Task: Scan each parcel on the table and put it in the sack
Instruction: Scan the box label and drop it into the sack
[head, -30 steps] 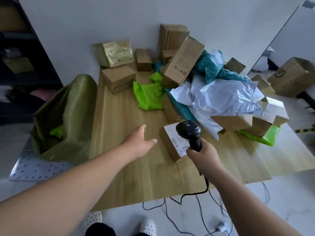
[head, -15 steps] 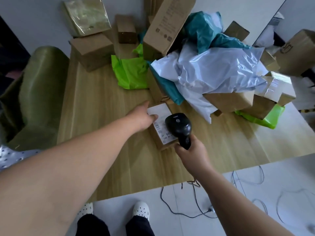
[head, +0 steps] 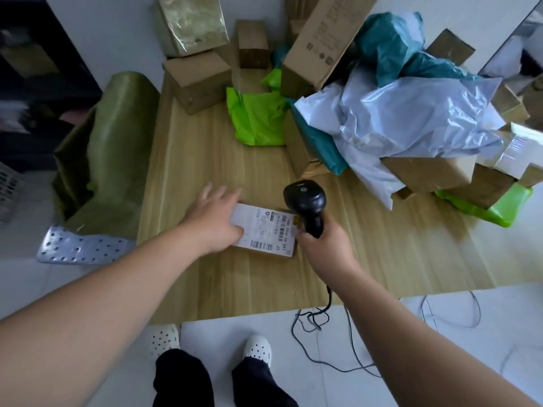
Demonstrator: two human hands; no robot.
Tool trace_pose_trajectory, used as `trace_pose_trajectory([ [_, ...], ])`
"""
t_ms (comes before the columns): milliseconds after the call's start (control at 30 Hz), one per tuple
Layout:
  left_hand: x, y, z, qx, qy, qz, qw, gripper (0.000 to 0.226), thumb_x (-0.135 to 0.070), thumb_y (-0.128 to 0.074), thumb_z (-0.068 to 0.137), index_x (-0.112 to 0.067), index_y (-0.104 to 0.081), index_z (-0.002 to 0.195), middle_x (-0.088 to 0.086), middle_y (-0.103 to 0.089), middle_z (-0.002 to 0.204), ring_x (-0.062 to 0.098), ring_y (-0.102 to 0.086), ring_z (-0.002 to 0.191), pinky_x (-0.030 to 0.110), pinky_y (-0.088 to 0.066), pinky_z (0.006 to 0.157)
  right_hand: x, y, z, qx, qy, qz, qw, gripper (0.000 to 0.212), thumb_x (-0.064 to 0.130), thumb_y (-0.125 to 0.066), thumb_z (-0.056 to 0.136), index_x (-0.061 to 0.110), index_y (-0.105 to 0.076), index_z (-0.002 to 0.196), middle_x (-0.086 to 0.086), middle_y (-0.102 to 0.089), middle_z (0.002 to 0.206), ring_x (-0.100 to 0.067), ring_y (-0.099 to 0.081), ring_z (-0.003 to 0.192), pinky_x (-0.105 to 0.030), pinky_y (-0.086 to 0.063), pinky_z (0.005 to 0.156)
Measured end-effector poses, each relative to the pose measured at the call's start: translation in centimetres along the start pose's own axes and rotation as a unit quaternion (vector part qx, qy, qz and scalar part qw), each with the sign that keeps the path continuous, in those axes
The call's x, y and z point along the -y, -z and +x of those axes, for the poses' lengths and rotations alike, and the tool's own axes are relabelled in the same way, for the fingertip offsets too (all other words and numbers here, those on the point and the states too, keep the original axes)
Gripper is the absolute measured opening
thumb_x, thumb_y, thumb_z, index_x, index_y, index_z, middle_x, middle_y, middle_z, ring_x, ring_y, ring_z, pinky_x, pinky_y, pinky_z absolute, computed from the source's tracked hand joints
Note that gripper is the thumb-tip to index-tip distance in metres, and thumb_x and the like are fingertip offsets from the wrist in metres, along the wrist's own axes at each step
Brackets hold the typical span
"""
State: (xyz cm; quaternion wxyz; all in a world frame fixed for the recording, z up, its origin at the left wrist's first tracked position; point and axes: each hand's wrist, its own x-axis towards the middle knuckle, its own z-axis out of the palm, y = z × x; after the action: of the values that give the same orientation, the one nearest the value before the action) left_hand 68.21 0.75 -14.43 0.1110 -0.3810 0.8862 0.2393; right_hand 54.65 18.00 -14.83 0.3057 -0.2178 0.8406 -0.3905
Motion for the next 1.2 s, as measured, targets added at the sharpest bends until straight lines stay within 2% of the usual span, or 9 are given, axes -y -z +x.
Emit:
trace_pose_trajectory([
  [67,-0.5,-0.1,0.3,0.039,-0.053,0.020,0.998,0.067,-0.049,-0.058,0.085,-0.027,-0.036,0.144,0.006,-0.042,0.146,0.028,-0.036,0.134,0.036,-0.033,0.107,-0.4,0.0,-0.5,-0.019,-0.013,-0.009,1.000,0.027,0.027,-0.064,0.089,0.033,-0.058,0.114,0.016,-0.067,0.089,-0.004,-0.063,0.082,-0.023,-0.046,0.061],
  [133,-0.5,-0.8,-0.1,0.053,-0.016,0.041,0.998,0.055,-0.067,-0.049,0.081,-0.028,-0.055,0.119,0.002,-0.061,0.118,0.026,-0.055,0.109,0.036,-0.045,0.088,-0.7,0.0,-0.9,-0.026,-0.022,-0.017,0.999,0.029,0.027,-0.063,0.089,0.034,-0.058,0.116,0.015,-0.067,0.090,-0.009,-0.065,0.084,-0.029,-0.049,0.066],
  [200,-0.2,-1.6,-0.7,0.051,0.051,0.023,0.997,0.056,-0.076,-0.043,0.077,-0.027,-0.054,0.102,-0.001,-0.063,0.103,0.024,-0.059,0.093,0.034,-0.047,0.075,-0.9,-0.3,-1.3,-0.032,-0.025,-0.025,0.999,0.028,0.028,-0.063,0.088,0.034,-0.057,0.114,0.015,-0.066,0.088,-0.008,-0.063,0.079,-0.027,-0.045,0.061],
  [333,-0.1,-2.4,-1.0,0.067,0.097,-0.030,0.993,0.061,-0.082,-0.041,0.073,-0.031,-0.051,0.104,-0.008,-0.064,0.097,0.019,-0.061,0.085,0.031,-0.046,0.068,-0.3,-1.3,-1.3,-0.020,-0.031,0.003,0.999,0.011,0.028,-0.064,0.086,0.032,-0.056,0.092,0.011,-0.064,0.077,-0.012,-0.061,0.067,-0.025,-0.040,0.054],
  [467,-0.4,-3.7,-2.0,0.112,0.123,-0.318,0.933,0.049,-0.063,-0.056,0.081,-0.028,-0.059,0.115,-0.004,-0.068,0.106,0.018,-0.065,0.093,0.035,-0.052,0.087,1.2,-3.1,-1.4,0.030,-0.040,0.091,0.995,0.012,0.024,-0.065,0.086,0.032,-0.061,0.095,0.009,-0.069,0.080,-0.001,-0.063,0.059,-0.020,-0.045,0.049],
  [633,0.2,-2.1,-2.6,0.065,0.188,-0.535,0.821,0.051,-0.038,-0.072,0.081,-0.016,-0.041,0.114,0.006,-0.067,0.101,0.021,-0.066,0.087,0.032,-0.052,0.066,2.8,-3.4,-1.7,0.054,-0.043,0.151,0.986,0.014,0.024,-0.065,0.088,0.034,-0.063,0.096,0.012,-0.073,0.076,-0.013,-0.064,0.065,-0.031,-0.045,0.054],
  [733,0.9,0.5,-3.0,0.067,0.203,-0.592,0.777,0.050,-0.023,-0.079,0.076,-0.012,-0.044,0.111,0.011,-0.069,0.097,0.024,-0.068,0.083,0.032,-0.053,0.059,4.8,-2.8,-1.9,0.082,-0.023,0.164,0.983,0.014,0.023,-0.067,0.089,0.033,-0.063,0.099,0.005,-0.071,0.077,-0.017,-0.059,0.063,-0.033,-0.045,0.054],
  [933,4.0,7.6,-4.9,-0.022,0.187,-0.647,0.739,0.040,0.000,-0.068,0.081,-0.006,-0.055,0.119,0.016,-0.070,0.105,0.027,-0.068,0.083,0.040,-0.055,0.074,12.0,-2.8,-1.9,0.134,0.030,0.165,0.977,0.009,0.016,-0.066,0.091,0.018,-0.059,0.095,-0.004,-0.070,0.080,-0.014,-0.069,0.060,-0.023,-0.045,0.045],
  [1200,12.5,16.3,-6.4,-0.136,0.164,-0.641,0.737,0.040,-0.001,-0.066,0.083,-0.017,-0.057,0.118,0.005,-0.070,0.100,0.023,-0.065,0.086,0.035,-0.049,0.064,23.4,-7.0,-2.8,0.247,0.033,0.206,0.946,0.012,0.014,-0.065,0.093,0.009,-0.054,0.096,-0.003,-0.057,0.061,-0.017,-0.050,0.047,-0.028,-0.043,0.047],
])
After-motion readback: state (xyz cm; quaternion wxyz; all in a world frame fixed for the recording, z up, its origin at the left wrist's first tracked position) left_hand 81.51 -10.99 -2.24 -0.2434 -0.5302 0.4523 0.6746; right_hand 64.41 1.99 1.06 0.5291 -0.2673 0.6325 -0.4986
